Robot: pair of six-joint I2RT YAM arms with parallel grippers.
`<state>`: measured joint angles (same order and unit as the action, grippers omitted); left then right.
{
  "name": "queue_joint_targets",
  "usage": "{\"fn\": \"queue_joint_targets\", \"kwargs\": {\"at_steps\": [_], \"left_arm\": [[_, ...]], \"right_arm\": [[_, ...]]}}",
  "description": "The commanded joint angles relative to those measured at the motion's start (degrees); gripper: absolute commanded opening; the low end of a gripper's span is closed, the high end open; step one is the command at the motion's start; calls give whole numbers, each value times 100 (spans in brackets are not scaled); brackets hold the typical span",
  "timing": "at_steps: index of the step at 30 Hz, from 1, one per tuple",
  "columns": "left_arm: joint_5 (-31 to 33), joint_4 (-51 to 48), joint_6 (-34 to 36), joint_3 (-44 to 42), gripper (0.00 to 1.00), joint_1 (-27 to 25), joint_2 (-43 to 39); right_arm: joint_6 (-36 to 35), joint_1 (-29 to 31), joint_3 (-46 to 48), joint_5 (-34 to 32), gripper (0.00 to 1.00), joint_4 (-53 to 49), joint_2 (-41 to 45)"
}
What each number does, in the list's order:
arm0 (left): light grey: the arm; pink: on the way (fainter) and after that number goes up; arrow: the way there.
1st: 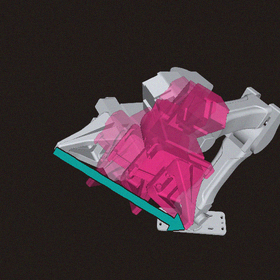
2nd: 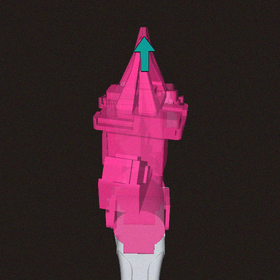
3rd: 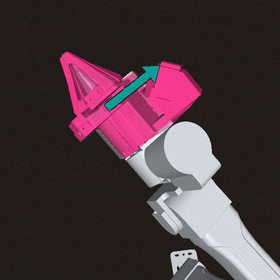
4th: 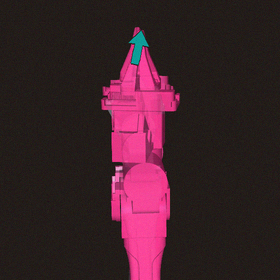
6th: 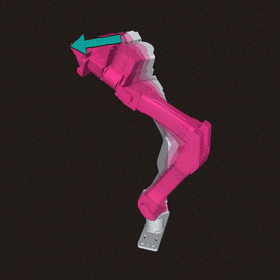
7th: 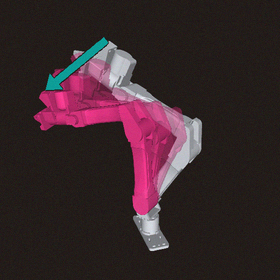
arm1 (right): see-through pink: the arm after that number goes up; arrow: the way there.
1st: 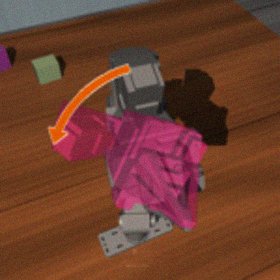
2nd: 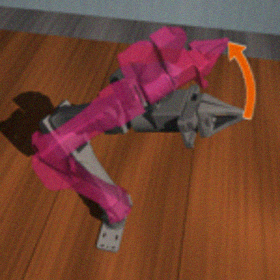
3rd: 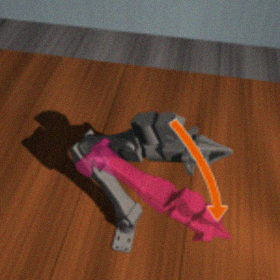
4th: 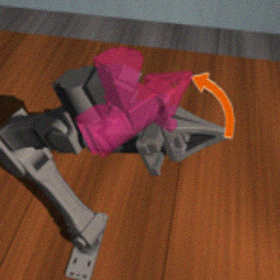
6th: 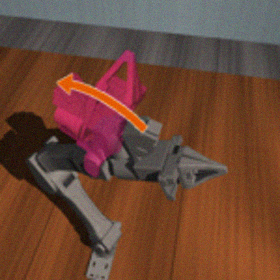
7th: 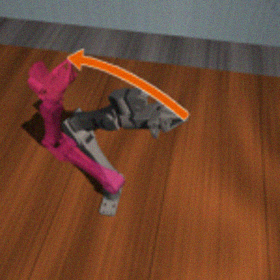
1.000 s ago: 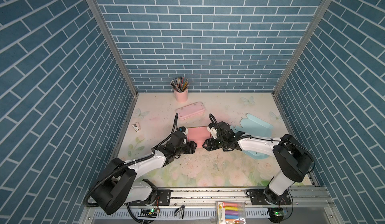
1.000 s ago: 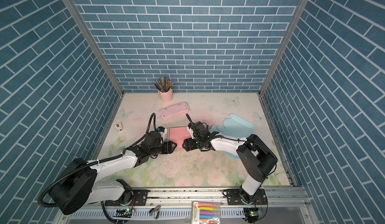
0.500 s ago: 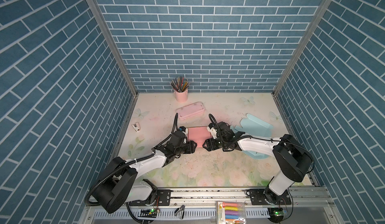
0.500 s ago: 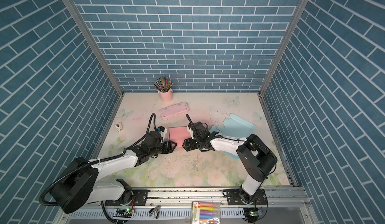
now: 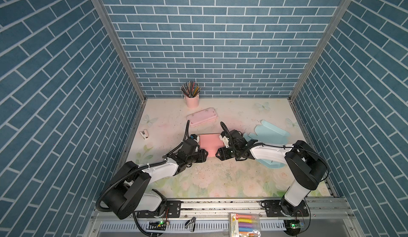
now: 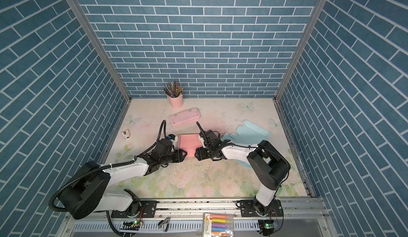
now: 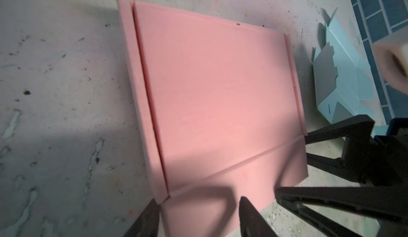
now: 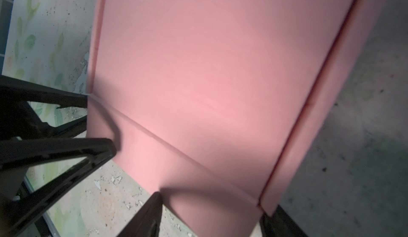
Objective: Fold the paper box
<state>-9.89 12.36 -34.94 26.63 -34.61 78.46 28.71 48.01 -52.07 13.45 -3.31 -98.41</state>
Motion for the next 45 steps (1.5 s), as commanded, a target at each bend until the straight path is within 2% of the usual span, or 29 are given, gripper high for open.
{"fn": "queue_joint_targets", "kwargs": {"at_steps": [1, 11, 19, 30, 35, 45], "left_arm": [[57, 218, 44, -65, 56, 14, 29], [148, 89, 128, -39, 56, 13, -50], [77, -413, 350, -7, 68, 239, -555], [48, -789, 579, 491, 71, 540, -372], [-4, -775, 689, 942, 72, 648, -67], [63, -886, 1152, 2300, 72, 865, 1444]], "right_arm": [[83, 42, -55, -55, 66, 92, -136], [44, -4, -79, -92, 66, 63, -143], [-24, -49, -198, -89, 66, 2, -169], [-111, -116, -279, -85, 66, -52, -170], [-121, -149, -273, -76, 66, -42, -187], [-164, -195, -330, -72, 66, -19, -268]]}}
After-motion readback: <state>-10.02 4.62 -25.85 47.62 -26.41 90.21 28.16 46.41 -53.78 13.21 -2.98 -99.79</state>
